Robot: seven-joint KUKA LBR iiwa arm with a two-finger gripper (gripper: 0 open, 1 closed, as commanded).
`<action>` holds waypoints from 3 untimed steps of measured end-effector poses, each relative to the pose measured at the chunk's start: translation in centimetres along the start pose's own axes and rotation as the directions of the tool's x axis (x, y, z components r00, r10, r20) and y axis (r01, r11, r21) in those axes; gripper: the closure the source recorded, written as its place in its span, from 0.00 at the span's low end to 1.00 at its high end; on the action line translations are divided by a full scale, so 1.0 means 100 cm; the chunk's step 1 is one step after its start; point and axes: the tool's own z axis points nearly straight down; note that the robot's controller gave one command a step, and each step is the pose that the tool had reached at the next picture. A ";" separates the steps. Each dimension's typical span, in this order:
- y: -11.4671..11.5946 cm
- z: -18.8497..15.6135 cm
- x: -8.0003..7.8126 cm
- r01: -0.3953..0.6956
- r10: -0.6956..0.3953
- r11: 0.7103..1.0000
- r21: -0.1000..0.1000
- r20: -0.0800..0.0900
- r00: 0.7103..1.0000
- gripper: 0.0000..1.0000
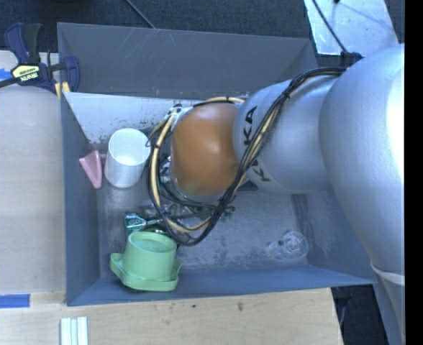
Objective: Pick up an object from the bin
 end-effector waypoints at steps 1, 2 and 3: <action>0.000 0.000 0.000 0.000 0.000 1.000 0.000 0.000 1.000 1.00; -0.043 0.000 -0.015 0.025 -0.025 1.000 -0.008 -0.003 1.000 1.00; -0.069 -0.001 -0.001 0.010 -0.010 1.000 0.001 0.008 1.000 1.00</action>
Offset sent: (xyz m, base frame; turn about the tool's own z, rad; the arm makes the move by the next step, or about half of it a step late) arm 0.0476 -0.0291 -0.0039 -0.0264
